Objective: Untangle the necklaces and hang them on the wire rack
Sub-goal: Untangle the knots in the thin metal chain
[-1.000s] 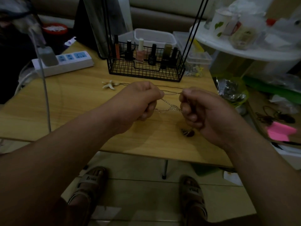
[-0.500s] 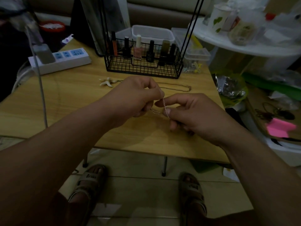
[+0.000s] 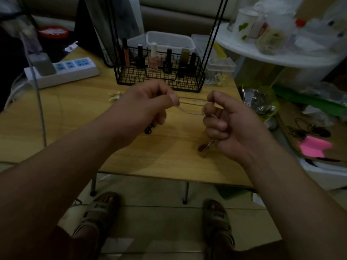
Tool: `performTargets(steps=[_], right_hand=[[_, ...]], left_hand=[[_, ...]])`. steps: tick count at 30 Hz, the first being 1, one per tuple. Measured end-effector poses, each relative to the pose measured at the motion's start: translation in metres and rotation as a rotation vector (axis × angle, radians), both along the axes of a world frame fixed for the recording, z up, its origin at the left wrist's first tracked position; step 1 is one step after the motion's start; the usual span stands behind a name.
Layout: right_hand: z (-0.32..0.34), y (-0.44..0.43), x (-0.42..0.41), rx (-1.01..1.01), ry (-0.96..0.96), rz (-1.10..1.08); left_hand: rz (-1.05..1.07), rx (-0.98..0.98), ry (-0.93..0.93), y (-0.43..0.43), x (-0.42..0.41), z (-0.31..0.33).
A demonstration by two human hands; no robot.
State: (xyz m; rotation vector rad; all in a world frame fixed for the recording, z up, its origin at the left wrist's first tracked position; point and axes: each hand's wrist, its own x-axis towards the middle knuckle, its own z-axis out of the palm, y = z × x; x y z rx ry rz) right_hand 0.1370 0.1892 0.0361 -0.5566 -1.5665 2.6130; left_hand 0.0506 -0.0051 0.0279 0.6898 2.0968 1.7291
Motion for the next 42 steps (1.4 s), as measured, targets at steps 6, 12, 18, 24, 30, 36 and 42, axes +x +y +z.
performTargets(steps=[6, 12, 18, 24, 30, 36, 42], right_hand=[[0.004, 0.000, 0.006, 0.500, -0.001, 0.163], [0.007, -0.008, 0.010, 0.619, 0.013, 0.327], [0.004, 0.000, 0.006, 0.444, 0.006, 0.303], [0.002, 0.013, 0.002, 0.376, -0.015, 0.051], [-0.006, 0.015, -0.002, 0.297, -0.054, -0.039], [-0.007, 0.018, 0.001, 0.481, -0.069, 0.070], [-0.006, 0.023, 0.006, 0.568, -0.103, 0.189]], left_hand=[[-0.176, -0.114, -0.081, 0.007, 0.009, -0.010], [-0.309, 0.059, -0.228, 0.014, 0.012, -0.012], [-0.310, -0.107, -0.007, 0.013, 0.011, -0.009], [-0.031, -0.116, -0.042, 0.005, 0.002, 0.002], [0.108, 0.228, -0.255, -0.001, -0.006, 0.007], [0.185, 0.362, -0.269, -0.007, -0.008, 0.015], [0.319, 0.269, -0.074, -0.010, -0.012, 0.017]])
